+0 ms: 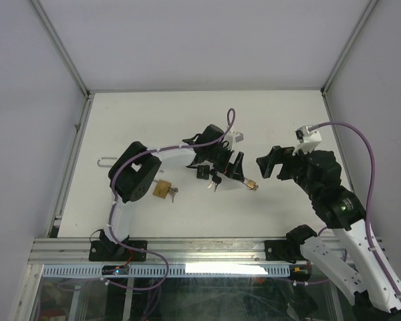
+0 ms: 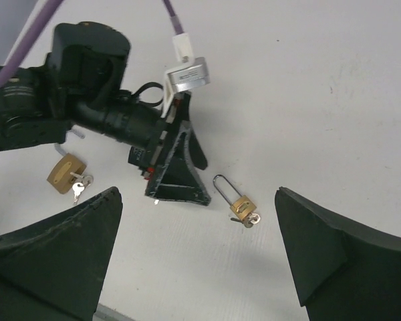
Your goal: Unlock with the key
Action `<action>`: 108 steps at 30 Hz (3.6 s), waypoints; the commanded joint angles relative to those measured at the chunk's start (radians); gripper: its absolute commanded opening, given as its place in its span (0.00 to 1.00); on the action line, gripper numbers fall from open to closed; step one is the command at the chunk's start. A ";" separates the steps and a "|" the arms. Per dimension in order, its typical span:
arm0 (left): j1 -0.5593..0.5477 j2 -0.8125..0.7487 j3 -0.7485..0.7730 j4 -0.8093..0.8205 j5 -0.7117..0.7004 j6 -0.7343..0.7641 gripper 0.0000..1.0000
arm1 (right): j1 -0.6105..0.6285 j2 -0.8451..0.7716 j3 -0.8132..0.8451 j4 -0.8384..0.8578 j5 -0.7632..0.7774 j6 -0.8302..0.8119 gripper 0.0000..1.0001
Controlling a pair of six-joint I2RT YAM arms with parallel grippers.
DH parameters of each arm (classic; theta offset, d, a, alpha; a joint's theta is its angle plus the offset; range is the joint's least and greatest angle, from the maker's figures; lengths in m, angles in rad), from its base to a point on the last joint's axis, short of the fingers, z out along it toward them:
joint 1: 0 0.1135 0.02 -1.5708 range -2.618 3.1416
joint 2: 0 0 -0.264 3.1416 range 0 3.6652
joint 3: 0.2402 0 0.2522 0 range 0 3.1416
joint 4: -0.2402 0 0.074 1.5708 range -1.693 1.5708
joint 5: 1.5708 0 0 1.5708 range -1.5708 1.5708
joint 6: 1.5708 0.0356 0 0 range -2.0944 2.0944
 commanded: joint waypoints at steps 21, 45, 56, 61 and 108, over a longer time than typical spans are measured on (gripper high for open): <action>0.061 -0.428 -0.209 0.067 0.143 0.454 0.93 | -0.138 0.439 0.058 -0.096 -0.133 0.098 0.96; 0.876 -1.137 -0.974 0.359 -0.751 0.207 0.99 | -0.708 0.202 -0.392 0.594 0.050 0.244 1.00; 0.965 -1.153 -1.119 0.466 -0.677 0.135 0.99 | -0.708 0.202 -0.472 0.643 0.152 0.410 1.00; 0.974 -1.142 -1.155 0.520 -0.660 0.118 0.99 | -0.708 0.273 -0.413 0.559 0.157 0.435 1.00; 0.815 -0.616 -1.171 1.224 -0.585 0.232 0.99 | -0.445 0.912 -0.665 1.800 -0.033 -0.174 1.00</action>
